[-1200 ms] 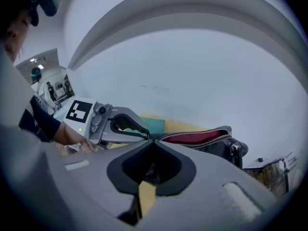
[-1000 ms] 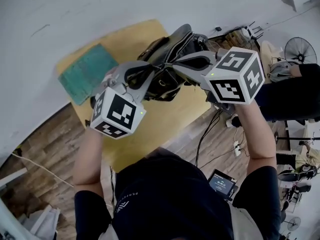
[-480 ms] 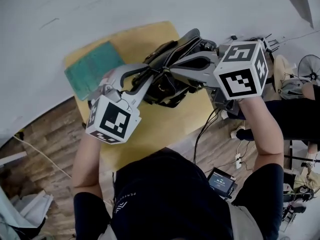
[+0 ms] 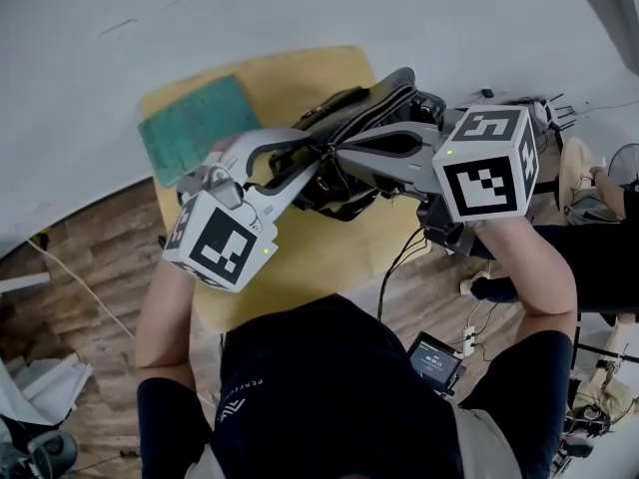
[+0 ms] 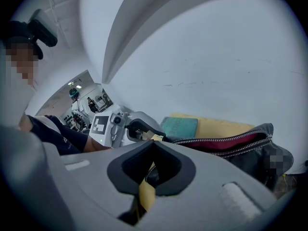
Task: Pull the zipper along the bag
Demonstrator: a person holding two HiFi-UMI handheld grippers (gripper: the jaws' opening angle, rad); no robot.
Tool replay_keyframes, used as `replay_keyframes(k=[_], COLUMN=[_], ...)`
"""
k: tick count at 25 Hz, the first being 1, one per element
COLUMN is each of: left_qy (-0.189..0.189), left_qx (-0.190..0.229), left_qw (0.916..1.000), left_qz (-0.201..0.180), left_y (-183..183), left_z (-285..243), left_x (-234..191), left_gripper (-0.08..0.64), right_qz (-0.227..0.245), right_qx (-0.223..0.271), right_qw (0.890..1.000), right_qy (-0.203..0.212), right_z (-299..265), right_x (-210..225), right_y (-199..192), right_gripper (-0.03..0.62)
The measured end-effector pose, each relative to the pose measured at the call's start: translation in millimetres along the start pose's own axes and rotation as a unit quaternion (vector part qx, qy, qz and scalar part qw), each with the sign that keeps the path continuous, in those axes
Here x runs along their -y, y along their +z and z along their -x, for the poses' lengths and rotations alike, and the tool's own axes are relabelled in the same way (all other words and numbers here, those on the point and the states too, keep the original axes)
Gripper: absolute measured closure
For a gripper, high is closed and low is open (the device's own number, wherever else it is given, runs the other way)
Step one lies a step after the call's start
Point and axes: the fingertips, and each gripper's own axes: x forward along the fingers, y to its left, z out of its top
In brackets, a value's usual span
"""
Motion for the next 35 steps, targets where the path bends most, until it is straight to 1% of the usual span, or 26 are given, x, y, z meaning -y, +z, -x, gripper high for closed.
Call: replay_keyframes(k=[3,5,7,9,13,16,17,20,22,24,25,30,32,35], left_qy=[-0.02,-0.03,-0.03,-0.031,-0.023,-0.021,-0.021,-0.022,-0.021,-0.015,-0.011,0.012,0.02,0.021], left_qx=[0.004,0.002,0.003,0.007,0.002,-0.009,-0.006,0.003,0.02,0.038,0.043,0.036,0.037,0.031], left_qw=[0.9995,0.9993,0.9993,0.9994,0.9996,0.9996,0.9995,0.9995,0.9993,0.9985,0.9979,0.997,0.9962,0.9956], left_qz=[-0.022,-0.024,-0.02,-0.016,-0.014,0.015,0.021,0.022,0.024,0.037,0.047,0.067,0.076,0.086], left_y=[6,7,5,4,3,1,1,2,6,10,10,-2,-6,-13], left_z=[-1,-1,-1,-2,-1,3,3,6,8,14,18,34,41,53], left_x=[5,7,6,8,6,5,5,6,4,0,-2,-3,-4,-1], left_gripper=[0.471,0.476,0.476,0.476,0.476,0.472,0.472,0.472,0.48,0.541,0.543,0.542,0.543,0.543], right_qz=[-0.008,0.013,0.059,0.092,0.103,0.134,0.149,0.199,0.224,0.242,0.249,0.278,0.294,0.315], right_qx=[0.023,0.033,0.021,0.011,0.025,0.027,0.025,0.016,0.011,0.007,0.004,-0.01,-0.02,-0.037], right_qw=[1.0,0.999,0.997,0.994,0.993,0.989,0.987,0.977,0.971,0.966,0.964,0.952,0.944,0.93], right_qy=[0.008,-0.008,-0.037,-0.048,-0.042,-0.053,-0.059,-0.076,-0.083,-0.087,-0.091,-0.125,-0.148,-0.187], right_z=[6,13,15,12,10,12,12,8,5,2,0,-11,-15,-20], right_x=[0,5,14,19,20,18,16,10,5,0,-3,-9,-11,-13], right_y=[12,21,21,15,14,17,17,15,14,12,10,1,-2,-7], right_gripper=[0.591,0.591,0.591,0.591,0.589,0.588,0.584,0.543,0.526,0.512,0.509,0.497,0.492,0.489])
